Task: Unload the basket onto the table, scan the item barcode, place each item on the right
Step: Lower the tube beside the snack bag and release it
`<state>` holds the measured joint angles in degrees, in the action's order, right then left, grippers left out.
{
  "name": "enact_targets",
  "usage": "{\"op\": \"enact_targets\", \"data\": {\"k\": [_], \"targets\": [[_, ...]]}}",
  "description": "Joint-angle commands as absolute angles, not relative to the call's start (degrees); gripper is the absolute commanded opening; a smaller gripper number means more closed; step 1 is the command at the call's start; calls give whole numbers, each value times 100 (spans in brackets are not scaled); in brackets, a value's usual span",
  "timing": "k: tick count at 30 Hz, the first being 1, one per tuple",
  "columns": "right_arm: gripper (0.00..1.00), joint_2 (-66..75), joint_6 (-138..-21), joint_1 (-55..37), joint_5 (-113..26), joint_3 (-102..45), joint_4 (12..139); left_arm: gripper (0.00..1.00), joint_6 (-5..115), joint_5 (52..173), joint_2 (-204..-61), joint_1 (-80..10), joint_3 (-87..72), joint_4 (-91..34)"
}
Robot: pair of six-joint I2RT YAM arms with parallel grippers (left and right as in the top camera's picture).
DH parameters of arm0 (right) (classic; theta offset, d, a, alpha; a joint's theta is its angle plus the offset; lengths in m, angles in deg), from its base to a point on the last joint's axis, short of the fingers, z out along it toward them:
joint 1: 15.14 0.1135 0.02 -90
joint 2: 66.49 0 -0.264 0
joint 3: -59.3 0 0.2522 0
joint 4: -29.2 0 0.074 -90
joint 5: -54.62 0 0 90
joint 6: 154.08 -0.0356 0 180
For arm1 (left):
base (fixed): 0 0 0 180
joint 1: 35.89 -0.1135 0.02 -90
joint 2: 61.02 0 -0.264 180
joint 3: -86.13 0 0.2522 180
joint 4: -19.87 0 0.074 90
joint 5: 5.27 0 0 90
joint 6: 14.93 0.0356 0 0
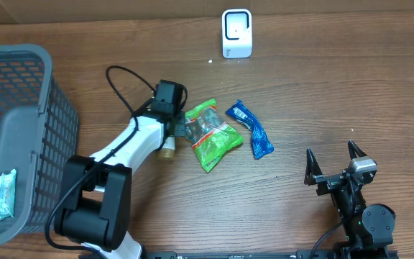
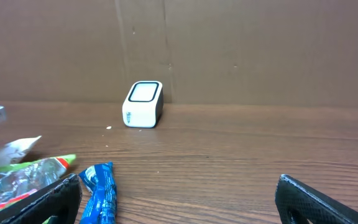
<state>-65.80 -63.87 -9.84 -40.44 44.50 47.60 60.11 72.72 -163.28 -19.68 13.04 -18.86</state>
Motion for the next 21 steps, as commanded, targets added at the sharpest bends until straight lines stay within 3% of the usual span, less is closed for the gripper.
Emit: {"op": "enact_targets", "data": {"k": [1, 15, 16, 18, 21], "targets": [[100, -6633, -6389, -958, -3991, 4509, 4734, 4, 6050, 7688, -16555, -1793, 1262, -1873], [100, -6633, -6389, -958, -3991, 4509, 4734, 8, 6441, 7528, -16538, -2021, 666, -2573], [100, -6633, -6389, -958, -3991, 4509, 4734, 18, 6481, 7554, -16538, -2021, 613, -2583], [100, -6633, -6389, -958, -3991, 4509, 4734, 54, 6481, 7644, -16538, -2016, 497, -2632], [100, -6633, -6389, -958, -3991, 4509, 4734, 81, 6481, 7792, -16538, -2016, 191, -2946]]}}
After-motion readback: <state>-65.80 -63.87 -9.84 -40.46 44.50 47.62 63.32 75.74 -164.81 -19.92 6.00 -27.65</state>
